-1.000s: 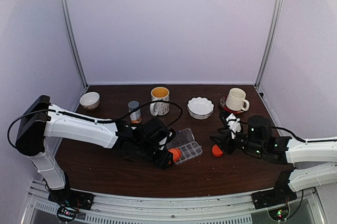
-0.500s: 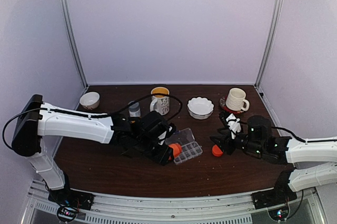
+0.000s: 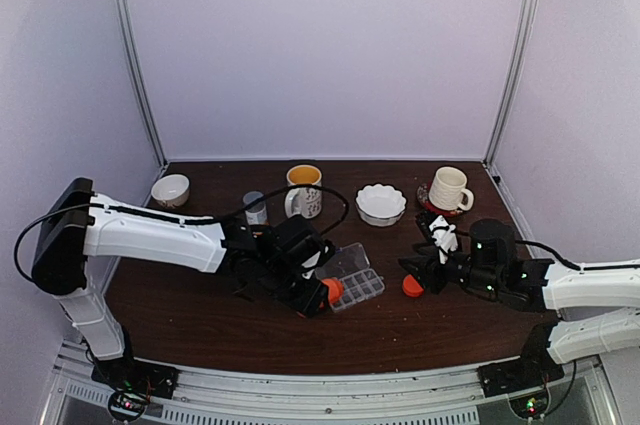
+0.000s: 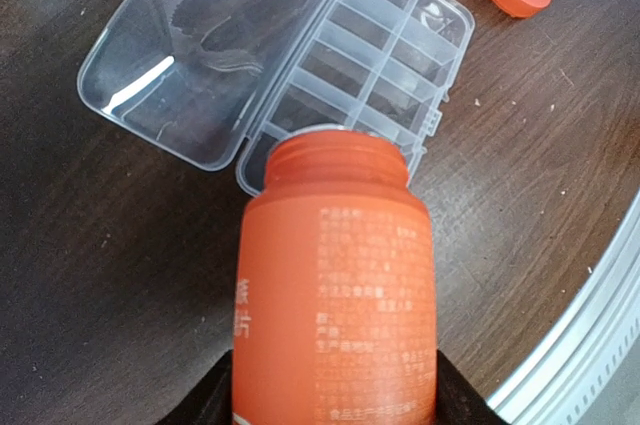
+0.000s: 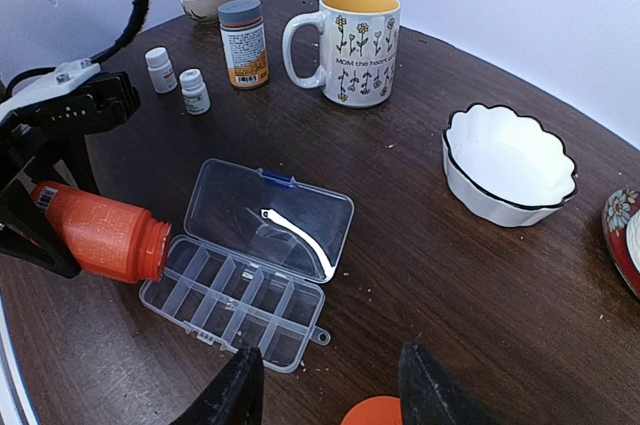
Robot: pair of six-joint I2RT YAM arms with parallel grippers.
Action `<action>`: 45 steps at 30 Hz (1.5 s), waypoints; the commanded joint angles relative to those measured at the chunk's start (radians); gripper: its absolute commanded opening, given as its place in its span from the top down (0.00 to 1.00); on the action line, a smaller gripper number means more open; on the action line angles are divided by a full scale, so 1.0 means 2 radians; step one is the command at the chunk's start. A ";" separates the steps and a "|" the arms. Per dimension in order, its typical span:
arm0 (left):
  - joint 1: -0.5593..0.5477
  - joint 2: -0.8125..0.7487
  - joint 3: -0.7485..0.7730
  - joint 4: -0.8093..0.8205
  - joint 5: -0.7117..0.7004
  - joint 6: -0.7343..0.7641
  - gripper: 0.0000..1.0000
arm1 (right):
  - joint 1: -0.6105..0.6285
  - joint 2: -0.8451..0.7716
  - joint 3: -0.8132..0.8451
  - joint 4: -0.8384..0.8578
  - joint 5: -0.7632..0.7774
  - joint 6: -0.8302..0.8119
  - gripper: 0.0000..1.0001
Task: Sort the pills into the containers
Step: Pour the pill into the compartment of the pill container.
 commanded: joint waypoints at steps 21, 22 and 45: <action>0.004 -0.029 0.006 0.005 0.011 0.005 1.00 | 0.003 0.001 0.012 -0.001 -0.001 -0.002 0.50; 0.004 -0.033 0.008 0.002 0.009 0.006 1.00 | 0.003 0.001 0.012 -0.001 -0.001 -0.002 0.50; 0.004 -0.033 0.035 -0.025 0.005 0.012 1.00 | 0.004 0.001 0.013 -0.002 -0.001 -0.004 0.50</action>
